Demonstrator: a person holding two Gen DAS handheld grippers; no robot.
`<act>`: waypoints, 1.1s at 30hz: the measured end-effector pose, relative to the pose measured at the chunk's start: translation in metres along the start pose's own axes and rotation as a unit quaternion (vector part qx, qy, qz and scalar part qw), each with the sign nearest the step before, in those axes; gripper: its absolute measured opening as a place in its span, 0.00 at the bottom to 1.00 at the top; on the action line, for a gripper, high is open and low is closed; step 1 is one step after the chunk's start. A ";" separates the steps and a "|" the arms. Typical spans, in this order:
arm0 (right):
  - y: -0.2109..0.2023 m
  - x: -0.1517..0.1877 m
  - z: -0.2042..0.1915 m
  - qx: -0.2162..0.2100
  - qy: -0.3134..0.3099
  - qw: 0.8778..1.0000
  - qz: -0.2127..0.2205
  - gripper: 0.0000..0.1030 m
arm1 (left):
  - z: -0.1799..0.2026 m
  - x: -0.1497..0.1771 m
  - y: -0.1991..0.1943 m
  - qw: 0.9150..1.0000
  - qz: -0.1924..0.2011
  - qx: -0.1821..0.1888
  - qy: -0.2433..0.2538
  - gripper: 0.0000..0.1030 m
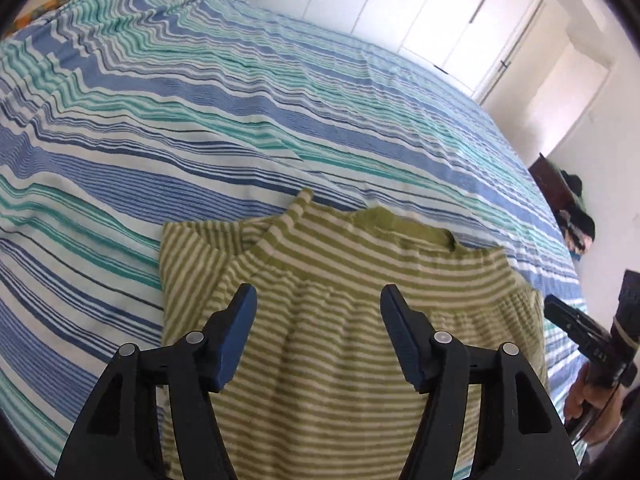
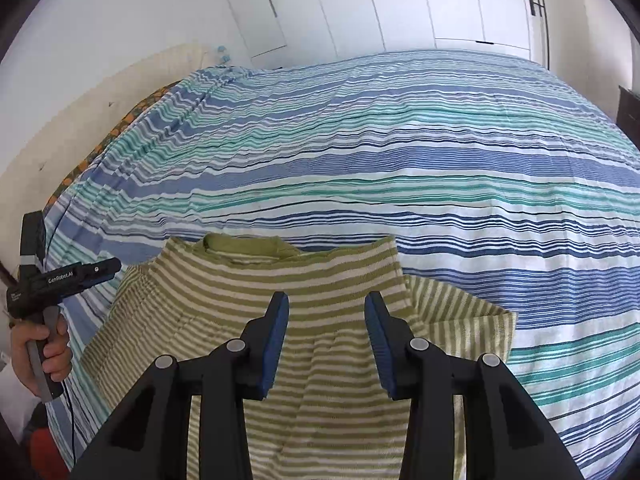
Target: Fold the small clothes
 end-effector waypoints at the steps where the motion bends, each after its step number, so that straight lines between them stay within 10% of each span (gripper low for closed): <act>1: -0.001 0.013 -0.018 -0.026 -0.025 0.999 -0.007 0.41 | 0.004 0.019 0.000 0.999 -0.013 0.002 0.033 0.74; 4: 0.014 0.070 -0.041 -0.041 -0.089 0.992 -0.079 0.41 | -0.028 0.063 0.029 0.989 -0.082 -0.092 0.080 0.72; 6: 0.020 0.108 -0.023 -0.008 -0.097 0.987 -0.125 0.35 | -0.056 0.064 0.022 0.991 -0.091 -0.091 0.044 0.59; 12: -0.047 0.112 -0.011 0.024 -0.040 0.996 -0.070 0.48 | -0.055 0.059 -0.040 0.999 -0.026 -0.040 -0.019 0.88; 16: -0.023 0.145 -0.026 0.014 -0.032 0.991 -0.126 0.54 | -0.090 0.086 0.000 0.982 -0.076 -0.172 0.009 0.85; 21: -0.070 0.156 -0.023 0.062 0.024 0.993 -0.097 0.54 | -0.106 0.104 -0.063 0.989 -0.040 -0.137 -0.034 0.86; 25: -0.126 0.166 -0.062 0.078 0.005 0.996 -0.038 0.84 | -0.100 0.158 -0.101 0.992 -0.026 -0.113 -0.042 0.91; 28: -0.137 0.202 -0.094 0.095 -0.001 0.995 -0.038 0.85 | -0.103 0.204 -0.101 0.991 -0.023 -0.125 -0.047 0.92; 33: -0.133 0.279 -0.115 0.141 0.032 0.988 -0.061 0.88 | -0.093 0.241 -0.101 0.982 0.028 -0.179 0.055 0.99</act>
Point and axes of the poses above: each gripper's, at about its wrist camera, not at the fingertips, and y roughly the way its jaws point, z to its right, x to its underside, the point moved 7 cm from there along y, roughly the way its jaws point, and after that the axes turned 14 degrees about -y, right-handed, at the moved point
